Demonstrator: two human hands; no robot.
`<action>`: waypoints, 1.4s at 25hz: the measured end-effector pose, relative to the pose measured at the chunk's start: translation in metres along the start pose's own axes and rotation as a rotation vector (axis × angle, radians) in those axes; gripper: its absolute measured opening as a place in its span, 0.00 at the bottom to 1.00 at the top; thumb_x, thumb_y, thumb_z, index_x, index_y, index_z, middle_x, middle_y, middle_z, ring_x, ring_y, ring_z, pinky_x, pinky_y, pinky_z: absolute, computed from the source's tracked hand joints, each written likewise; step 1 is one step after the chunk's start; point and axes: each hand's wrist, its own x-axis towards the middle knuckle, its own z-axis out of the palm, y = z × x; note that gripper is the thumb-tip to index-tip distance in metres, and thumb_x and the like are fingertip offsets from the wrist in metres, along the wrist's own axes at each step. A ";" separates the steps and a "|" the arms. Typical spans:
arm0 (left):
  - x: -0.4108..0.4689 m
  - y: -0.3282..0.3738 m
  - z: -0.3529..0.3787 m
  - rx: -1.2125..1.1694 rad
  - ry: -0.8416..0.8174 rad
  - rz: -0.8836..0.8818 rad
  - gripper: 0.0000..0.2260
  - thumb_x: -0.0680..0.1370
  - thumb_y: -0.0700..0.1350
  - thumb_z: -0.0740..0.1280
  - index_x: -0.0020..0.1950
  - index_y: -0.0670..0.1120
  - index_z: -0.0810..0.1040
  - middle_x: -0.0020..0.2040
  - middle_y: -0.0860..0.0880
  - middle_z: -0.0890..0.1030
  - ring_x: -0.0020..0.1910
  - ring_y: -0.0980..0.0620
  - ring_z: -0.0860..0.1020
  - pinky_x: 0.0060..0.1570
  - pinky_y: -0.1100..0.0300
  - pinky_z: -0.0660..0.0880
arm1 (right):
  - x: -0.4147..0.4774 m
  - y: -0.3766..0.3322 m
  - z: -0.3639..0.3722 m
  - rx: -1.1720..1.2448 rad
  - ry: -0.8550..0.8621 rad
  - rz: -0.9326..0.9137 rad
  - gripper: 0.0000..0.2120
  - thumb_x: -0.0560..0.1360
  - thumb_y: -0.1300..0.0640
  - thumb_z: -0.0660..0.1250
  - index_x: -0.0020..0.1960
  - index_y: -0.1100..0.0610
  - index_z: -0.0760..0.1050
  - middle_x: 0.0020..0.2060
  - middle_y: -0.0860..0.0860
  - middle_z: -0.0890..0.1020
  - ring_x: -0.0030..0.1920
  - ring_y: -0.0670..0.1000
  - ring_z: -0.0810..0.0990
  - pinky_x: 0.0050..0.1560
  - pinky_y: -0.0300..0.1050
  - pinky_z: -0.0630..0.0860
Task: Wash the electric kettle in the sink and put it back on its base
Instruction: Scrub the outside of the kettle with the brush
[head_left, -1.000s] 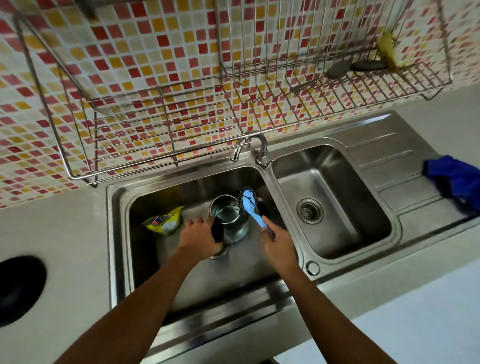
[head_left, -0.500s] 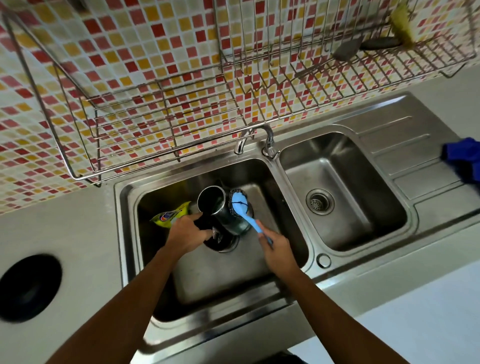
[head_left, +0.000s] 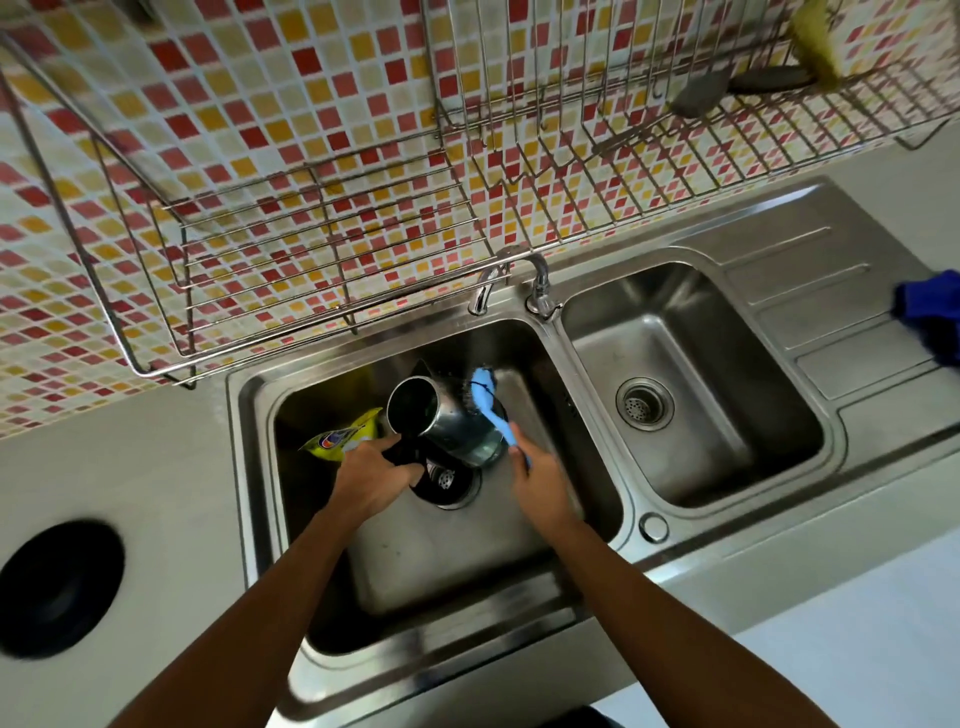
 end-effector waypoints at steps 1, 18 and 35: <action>-0.001 0.001 0.001 -0.010 0.001 0.003 0.30 0.60 0.54 0.70 0.62 0.50 0.82 0.42 0.51 0.83 0.42 0.57 0.79 0.36 0.65 0.70 | 0.011 0.003 -0.005 -0.037 0.010 0.076 0.20 0.81 0.57 0.60 0.72 0.53 0.70 0.46 0.61 0.83 0.39 0.52 0.80 0.43 0.45 0.75; -0.017 0.008 0.005 -0.217 0.020 -0.112 0.25 0.55 0.52 0.70 0.52 0.54 0.86 0.45 0.49 0.84 0.48 0.50 0.80 0.42 0.64 0.71 | 0.006 -0.027 -0.016 -0.086 -0.107 -0.251 0.19 0.80 0.58 0.61 0.71 0.53 0.72 0.56 0.55 0.83 0.54 0.53 0.82 0.55 0.38 0.73; -0.014 0.040 0.002 -0.199 -0.004 -0.131 0.15 0.55 0.51 0.70 0.36 0.44 0.84 0.32 0.48 0.78 0.36 0.47 0.76 0.33 0.60 0.69 | -0.038 -0.005 0.018 -0.072 0.145 -0.041 0.21 0.81 0.56 0.59 0.74 0.51 0.67 0.50 0.60 0.82 0.49 0.60 0.81 0.48 0.49 0.76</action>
